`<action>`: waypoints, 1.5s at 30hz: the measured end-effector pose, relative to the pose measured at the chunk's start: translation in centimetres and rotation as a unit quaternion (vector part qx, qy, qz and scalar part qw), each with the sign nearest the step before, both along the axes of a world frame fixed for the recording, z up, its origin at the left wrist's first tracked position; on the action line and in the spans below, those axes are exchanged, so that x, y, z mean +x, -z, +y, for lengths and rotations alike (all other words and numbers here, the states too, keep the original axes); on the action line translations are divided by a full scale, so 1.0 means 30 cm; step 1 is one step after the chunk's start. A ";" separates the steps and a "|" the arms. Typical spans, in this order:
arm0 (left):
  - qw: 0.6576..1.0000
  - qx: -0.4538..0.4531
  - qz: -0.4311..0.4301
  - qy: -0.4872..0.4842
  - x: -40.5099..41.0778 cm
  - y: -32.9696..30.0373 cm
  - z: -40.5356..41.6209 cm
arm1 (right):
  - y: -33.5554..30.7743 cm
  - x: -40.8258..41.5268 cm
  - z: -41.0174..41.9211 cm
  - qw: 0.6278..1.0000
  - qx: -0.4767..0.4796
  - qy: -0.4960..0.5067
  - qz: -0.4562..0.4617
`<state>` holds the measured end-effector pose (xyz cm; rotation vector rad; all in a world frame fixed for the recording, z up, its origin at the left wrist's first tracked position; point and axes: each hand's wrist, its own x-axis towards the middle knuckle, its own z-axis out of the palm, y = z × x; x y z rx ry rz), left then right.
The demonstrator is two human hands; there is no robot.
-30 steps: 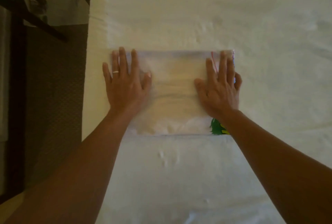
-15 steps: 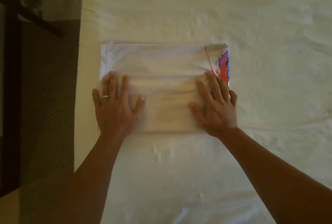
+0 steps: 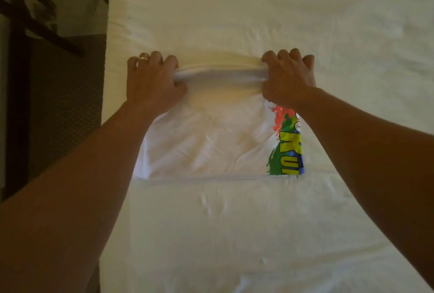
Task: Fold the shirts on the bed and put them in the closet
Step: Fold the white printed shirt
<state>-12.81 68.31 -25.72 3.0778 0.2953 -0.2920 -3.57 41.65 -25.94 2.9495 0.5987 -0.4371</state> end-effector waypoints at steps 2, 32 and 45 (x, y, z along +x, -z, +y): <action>1.000 -0.005 0.003 -0.001 -0.010 -0.017 0.008 | -0.027 0.002 -0.008 1.000 -0.017 -0.011 0.009; 0.989 -0.041 -0.132 0.052 -0.880 -0.234 -0.647 | -0.227 -0.633 -0.800 0.962 0.224 -0.156 -0.029; 0.979 -0.016 -0.074 0.191 -1.246 -0.060 -0.698 | -0.051 -1.067 -0.970 0.977 0.137 -0.159 0.022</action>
